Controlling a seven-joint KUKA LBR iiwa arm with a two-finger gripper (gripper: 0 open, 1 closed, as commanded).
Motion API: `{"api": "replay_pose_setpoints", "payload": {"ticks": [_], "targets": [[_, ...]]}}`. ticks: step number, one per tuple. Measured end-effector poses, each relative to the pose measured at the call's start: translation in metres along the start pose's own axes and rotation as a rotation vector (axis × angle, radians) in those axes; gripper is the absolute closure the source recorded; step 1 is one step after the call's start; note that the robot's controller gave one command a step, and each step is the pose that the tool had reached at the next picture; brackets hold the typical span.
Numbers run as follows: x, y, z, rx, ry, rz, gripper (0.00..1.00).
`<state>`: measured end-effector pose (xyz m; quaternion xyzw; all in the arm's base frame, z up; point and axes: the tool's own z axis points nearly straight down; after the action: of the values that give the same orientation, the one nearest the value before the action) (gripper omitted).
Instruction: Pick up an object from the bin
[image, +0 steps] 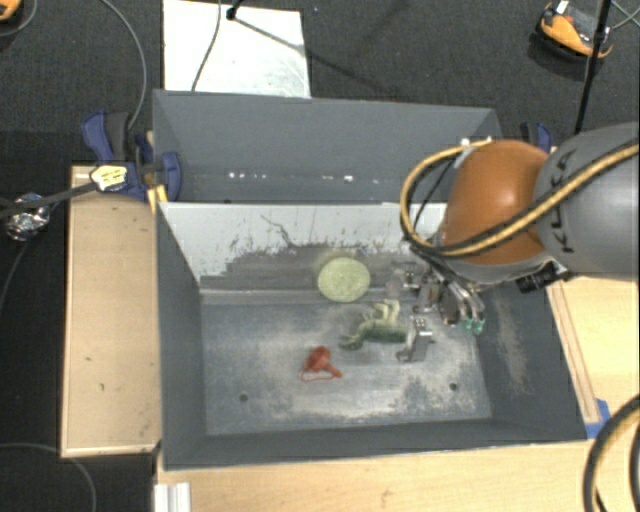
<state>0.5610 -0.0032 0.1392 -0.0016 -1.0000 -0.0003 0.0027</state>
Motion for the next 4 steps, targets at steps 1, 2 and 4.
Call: {"api": "replay_pose_setpoints", "payload": {"ticks": [1,2,4], "targets": [[-0.002,0.000,-0.004,0.000,-0.008,0.000,0.00],[-0.014,0.043,0.047,-0.001,0.001,-0.308,1.00],[-0.013,0.048,0.002,-0.002,0.005,-0.332,1.00]]}}
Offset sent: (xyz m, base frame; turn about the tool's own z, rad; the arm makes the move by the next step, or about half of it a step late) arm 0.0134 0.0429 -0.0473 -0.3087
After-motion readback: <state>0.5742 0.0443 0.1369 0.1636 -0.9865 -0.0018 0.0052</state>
